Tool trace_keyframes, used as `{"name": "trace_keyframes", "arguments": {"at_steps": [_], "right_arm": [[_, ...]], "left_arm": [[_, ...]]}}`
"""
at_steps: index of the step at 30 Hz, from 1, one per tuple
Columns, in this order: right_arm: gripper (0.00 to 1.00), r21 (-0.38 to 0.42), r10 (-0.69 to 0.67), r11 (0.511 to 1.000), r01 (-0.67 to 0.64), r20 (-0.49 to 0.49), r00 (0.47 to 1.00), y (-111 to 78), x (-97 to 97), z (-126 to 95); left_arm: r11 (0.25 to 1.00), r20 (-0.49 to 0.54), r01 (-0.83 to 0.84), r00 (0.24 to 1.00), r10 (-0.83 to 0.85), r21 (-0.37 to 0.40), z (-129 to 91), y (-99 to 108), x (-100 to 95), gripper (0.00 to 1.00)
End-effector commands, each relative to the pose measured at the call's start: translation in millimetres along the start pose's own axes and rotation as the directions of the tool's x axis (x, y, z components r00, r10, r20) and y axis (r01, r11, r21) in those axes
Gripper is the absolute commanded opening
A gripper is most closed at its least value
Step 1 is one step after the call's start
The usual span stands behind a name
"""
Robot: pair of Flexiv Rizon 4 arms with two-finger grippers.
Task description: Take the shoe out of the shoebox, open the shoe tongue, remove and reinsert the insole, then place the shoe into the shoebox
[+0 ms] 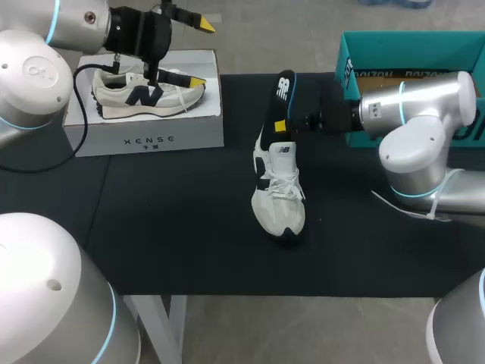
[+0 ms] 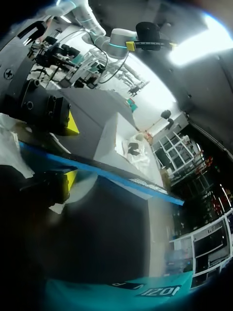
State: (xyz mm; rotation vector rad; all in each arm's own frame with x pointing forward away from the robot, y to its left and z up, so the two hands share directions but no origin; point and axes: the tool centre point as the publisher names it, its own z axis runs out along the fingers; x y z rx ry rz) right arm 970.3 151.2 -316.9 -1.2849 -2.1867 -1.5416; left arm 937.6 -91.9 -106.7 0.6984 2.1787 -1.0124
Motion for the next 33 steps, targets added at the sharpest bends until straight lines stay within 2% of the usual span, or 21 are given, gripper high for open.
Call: {"name": "trace_keyframes", "arguments": {"at_steps": [1, 2, 9, 17, 20, 22, 24, 25, 31, 32, 33], "right_arm": [[0.22, 0.000, -0.001, 1.000, 0.001, 0.016, 1.000, 11.3, -2.7, 7], [0.00, 0.000, -0.001, 1.000, 0.001, 0.020, 1.000, 11.6, -2.9, 7], [0.00, 0.026, 0.010, 1.000, -0.011, 0.025, 1.000, -3.9, -0.2, 9], [0.00, 0.084, 0.034, 0.996, -0.035, 0.011, 0.999, -38.0, 3.2, 14], [0.00, 0.098, 0.041, 0.994, -0.042, 0.010, 0.999, -45.5, 4.7, 14], [0.00, 0.103, 0.040, 0.994, -0.041, 0.010, 0.999, -44.4, 4.7, 15], [0.33, 0.098, 0.031, 0.995, -0.032, 0.014, 0.999, -36.2, 3.4, 14], [0.36, 0.091, 0.024, 0.996, -0.026, 0.019, 1.000, -30.1, 1.7, 13], [0.26, 0.041, -0.005, 0.999, 0.003, 0.049, 0.999, 3.4, -6.9, 13], [0.21, 0.035, -0.005, 0.999, 0.003, 0.055, 0.999, 6.5, -8.1, 13], [0.05, 0.032, -0.003, 1.000, 0.002, 0.060, 0.998, 7.7, -8.1, 13]], "left_arm": [[1.000, -0.003, -0.001, 1.000, 0.001, -0.002, 0, 0, -0.5, 1.00], [1.000, -0.003, -0.001, 1.000, 0.001, -0.002, 0, 0, -0.5, 1.00], [1.000, -0.003, -0.001, 1.000, 0.001, -0.002, 0, 0, -0.5, 1.00], [1.000, -0.003, -0.001, 1.000, 0.001, -0.002, 0, 0, -0.5, 1.00], [1.000, -0.003, -0.001, 1.000, 0.001, -0.002, 0, 0, -0.5, 1.00], [1.000, -0.003, -0.001, 1.000, 0.001, -0.002, 0, 0, -0.5, 1.00], [1.000, -0.003, -0.001, 1.000, 0.001, -0.002, 0, 0, -0.5, 1.00], [1.000, -0.003, -0.001, 1.000, 0.001, -0.002, 0, 0, -0.5, 1.00], [1.000, -0.003, -0.001, 1.000, 0.001, -0.002, 0, 0, -0.5, 1.00], [1.000, -0.003, -0.001, 1.000, 0.001, -0.002, 0, 0, -0.5, 1.00], [1.000, -0.003, -0.001, 1.000, 0.001, -0.002, 0, 0, -0.5, 1.00]]}}
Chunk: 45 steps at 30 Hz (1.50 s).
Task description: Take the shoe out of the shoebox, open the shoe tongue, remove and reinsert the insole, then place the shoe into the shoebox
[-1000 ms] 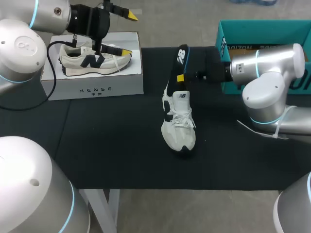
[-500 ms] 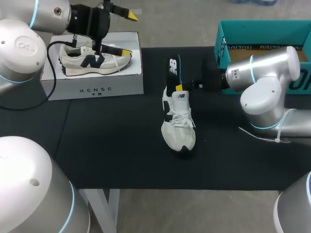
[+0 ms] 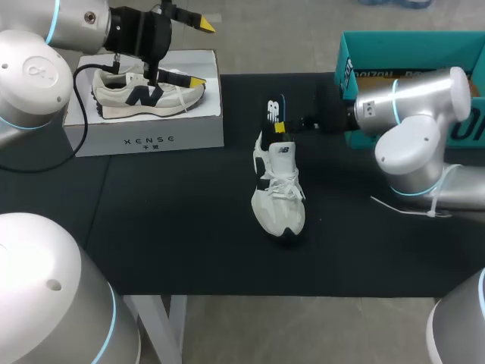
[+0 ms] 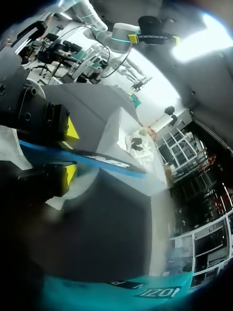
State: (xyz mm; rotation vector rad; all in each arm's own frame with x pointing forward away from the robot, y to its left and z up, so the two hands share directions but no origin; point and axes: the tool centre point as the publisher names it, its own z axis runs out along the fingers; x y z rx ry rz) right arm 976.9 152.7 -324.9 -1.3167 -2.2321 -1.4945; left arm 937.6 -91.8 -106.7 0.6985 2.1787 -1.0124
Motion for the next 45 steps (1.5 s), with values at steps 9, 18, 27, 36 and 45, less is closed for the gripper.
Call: {"name": "trace_keyframes", "arguments": {"at_steps": [9, 18, 27, 36, 45], "right_arm": [[0.00, 0.033, 0.033, 0.999, -0.034, 0.006, 0.999, -19.5, 10.8, 9], [0.00, 0.081, 0.067, 0.995, -0.066, -0.003, 0.998, -53.1, 17.0, 4], [0.25, 0.032, 0.031, 0.999, -0.032, 0.019, 0.999, -14.0, 3.6, 8], [0.00, 0.018, 0.023, 1.000, -0.023, 0.041, 0.999, -1.3, 3.0, 11], [0.00, 0.065, 0.063, 0.996, -0.066, 0.041, 0.997, -39.1, 12.6, 4]], "left_arm": [[1.000, -0.003, -0.001, 1.000, 0.001, -0.002, 0, 0, -0.4, 1.00], [1.000, -0.003, -0.001, 1.000, 0.001, -0.002, 0, 0, -0.4, 1.00], [1.000, -0.003, -0.001, 1.000, 0.001, -0.002, 0, 0, -0.4, 1.00], [1.000, -0.003, -0.001, 1.000, 0.001, -0.002, 0, 0, -0.4, 1.00], [1.000, -0.003, -0.001, 1.000, 0.001, -0.002, 0, 0, -0.4, 1.00]]}}
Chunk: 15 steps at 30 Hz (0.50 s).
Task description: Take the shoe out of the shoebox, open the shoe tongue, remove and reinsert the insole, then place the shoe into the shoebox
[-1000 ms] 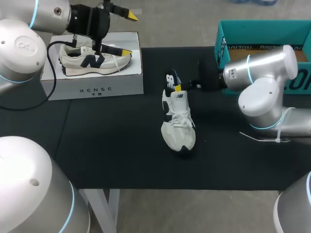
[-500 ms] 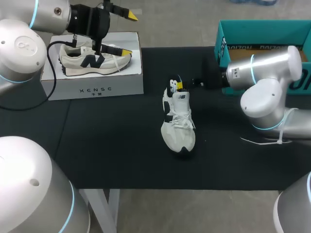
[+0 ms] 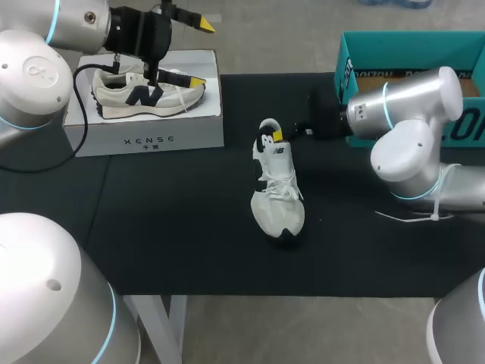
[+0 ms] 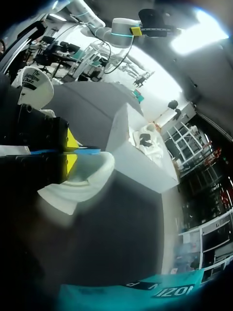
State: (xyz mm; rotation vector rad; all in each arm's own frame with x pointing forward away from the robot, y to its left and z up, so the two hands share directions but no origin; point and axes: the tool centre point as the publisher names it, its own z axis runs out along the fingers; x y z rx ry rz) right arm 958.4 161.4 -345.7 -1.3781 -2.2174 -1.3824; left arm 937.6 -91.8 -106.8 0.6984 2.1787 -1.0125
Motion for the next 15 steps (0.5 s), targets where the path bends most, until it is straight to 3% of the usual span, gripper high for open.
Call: {"name": "trace_keyframes", "arguments": {"at_steps": [1, 8, 9, 10, 11, 12, 15], "right_arm": [[0.00, 0.006, 0.007, 1.000, -0.007, 0.011, 1.000, -16.4, 7.1, -7], [0.00, 0.028, 0.014, 1.000, -0.014, 0.006, 1.000, -23.7, 8.1, -6], [0.15, 0.029, 0.007, 1.000, -0.008, 0.013, 1.000, -21.0, 7.7, -5], [0.44, 0.022, 0.006, 1.000, -0.006, 0.020, 1.000, -16.3, 7.7, -6], [0.81, 0.014, 0.002, 1.000, -0.002, 0.025, 1.000, -12.2, 7.3, -7], [1.00, 0.008, -0.005, 1.000, 0.004, 0.027, 1.000, -9.2, 7.7, -7], [1.00, -0.028, -0.022, 0.999, 0.024, 0.060, 0.998, 3.3, 10.3, -13]], "left_arm": [[1.000, -0.003, -0.001, 1.000, 0.001, -0.002, 0, 0, -0.5, 1.00], [1.000, -0.003, -0.001, 1.000, 0.001, -0.002, 0, 0, -0.5, 1.00], [1.000, -0.003, -0.001, 1.000, 0.001, -0.002, 0, 0, -0.5, 1.00], [1.000, -0.003, -0.001, 1.000, 0.001, -0.002, 0, 0, -0.5, 1.00], [1.000, -0.003, -0.001, 1.000, 0.001, -0.002, 0, 0, -0.5, 1.00], [1.000, -0.003, -0.001, 1.000, 0.001, -0.002, 0, 0, -0.5, 1.00], [1.000, -0.003, -0.001, 1.000, 0.001, -0.002, 0, 0, -0.5, 1.00]]}}
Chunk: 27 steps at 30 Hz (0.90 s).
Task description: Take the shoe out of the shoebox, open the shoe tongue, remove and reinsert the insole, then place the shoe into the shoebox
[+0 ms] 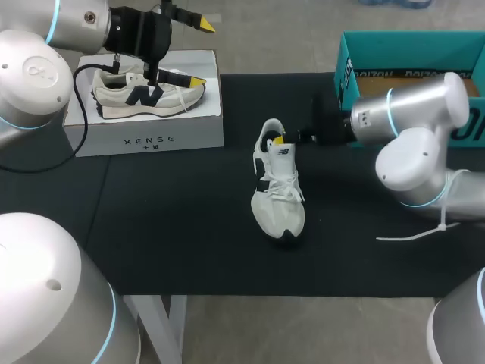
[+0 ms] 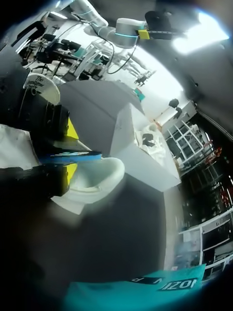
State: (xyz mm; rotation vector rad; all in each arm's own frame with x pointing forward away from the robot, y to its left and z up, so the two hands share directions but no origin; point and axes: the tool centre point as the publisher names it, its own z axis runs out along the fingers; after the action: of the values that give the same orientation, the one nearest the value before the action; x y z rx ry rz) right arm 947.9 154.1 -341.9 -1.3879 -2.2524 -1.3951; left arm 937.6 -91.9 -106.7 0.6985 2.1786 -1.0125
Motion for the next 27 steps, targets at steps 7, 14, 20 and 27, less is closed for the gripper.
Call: {"name": "trace_keyframes", "arguments": {"at_steps": [7, 14, 20, 27], "right_arm": [[1.00, 0.002, -0.045, 0.999, 0.046, 0.181, 0.982, 30.2, 17.6, -22], [0.00, 0.143, -0.048, 0.990, 0.000, 0.330, 0.943, 46.3, 35.0, -50], [0.00, 0.242, -0.111, 0.970, 0.009, 0.413, 0.904, 50.7, 36.1, -55], [0.00, 0.261, -0.131, 0.965, 0.007, 0.462, 0.877, 52.0, 37.5, -56]], "left_arm": [[1.000, -0.003, -0.001, 1.000, 0.001, -0.002, 0, 0, -0.5, 1.00], [1.000, -0.003, -0.001, 1.000, 0.001, -0.002, 0, 0, -0.5, 1.00], [1.000, -0.003, -0.001, 1.000, 0.001, -0.002, 0, 0, -0.5, 1.00], [1.000, -0.003, -0.001, 1.000, 0.001, -0.002, 0, 0, -0.5, 1.00]]}}
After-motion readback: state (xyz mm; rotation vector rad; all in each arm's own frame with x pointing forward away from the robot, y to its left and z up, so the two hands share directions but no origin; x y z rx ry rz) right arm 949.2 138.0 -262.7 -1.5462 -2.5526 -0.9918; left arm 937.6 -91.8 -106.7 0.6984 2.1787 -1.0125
